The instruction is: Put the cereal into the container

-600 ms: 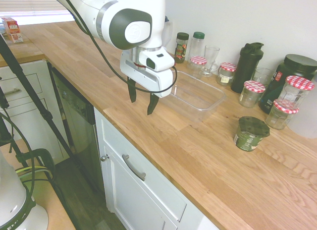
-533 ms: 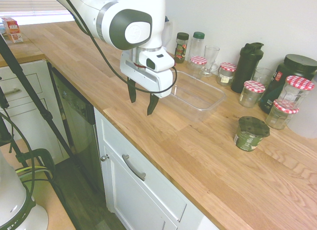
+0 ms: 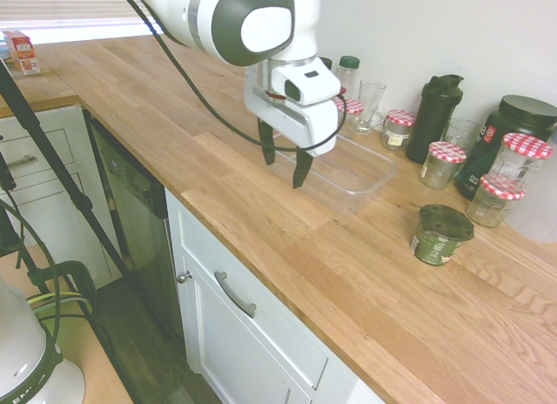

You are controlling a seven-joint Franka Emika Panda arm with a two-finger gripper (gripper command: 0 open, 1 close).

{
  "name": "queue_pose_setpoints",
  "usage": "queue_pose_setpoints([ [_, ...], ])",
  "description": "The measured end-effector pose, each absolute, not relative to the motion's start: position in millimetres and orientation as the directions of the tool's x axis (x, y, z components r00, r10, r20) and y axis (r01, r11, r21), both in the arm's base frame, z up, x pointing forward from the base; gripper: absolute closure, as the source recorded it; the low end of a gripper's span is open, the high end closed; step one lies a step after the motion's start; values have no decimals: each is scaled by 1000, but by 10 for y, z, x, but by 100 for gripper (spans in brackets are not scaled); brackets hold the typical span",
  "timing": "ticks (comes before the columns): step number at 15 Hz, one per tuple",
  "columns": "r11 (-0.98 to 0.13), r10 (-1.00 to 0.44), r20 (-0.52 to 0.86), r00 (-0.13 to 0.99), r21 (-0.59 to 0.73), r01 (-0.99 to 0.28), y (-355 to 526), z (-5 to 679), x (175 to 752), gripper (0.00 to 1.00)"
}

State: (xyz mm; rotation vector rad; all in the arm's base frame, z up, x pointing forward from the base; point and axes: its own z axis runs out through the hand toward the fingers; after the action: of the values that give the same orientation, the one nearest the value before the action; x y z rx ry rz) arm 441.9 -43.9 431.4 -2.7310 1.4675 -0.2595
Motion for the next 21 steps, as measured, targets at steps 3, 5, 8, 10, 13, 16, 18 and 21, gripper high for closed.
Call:
queue_pose_setpoints([
  [3,-454,-887,150,437,-109,-884,-1141,4417,4380,0],
  [5,-399,-914,128,386,-99,-911,-1591,4293,4350,0],
  [8,-349,-934,126,336,-106,-931,-1986,4043,4492,0],
  [10,-335,-938,132,319,-120,-935,-2083,3880,4657,0],
  [13,-289,-951,150,269,-134,-948,-2243,3648,4862,0],
  [16,-246,-962,155,224,-147,-958,-2342,3579,5093,0],
  [18,-213,-969,159,188,-158,-964,-2389,3550,5243,0],
  [21,-185,-974,160,158,-177,-967,-2442,3559,5454,0],
])
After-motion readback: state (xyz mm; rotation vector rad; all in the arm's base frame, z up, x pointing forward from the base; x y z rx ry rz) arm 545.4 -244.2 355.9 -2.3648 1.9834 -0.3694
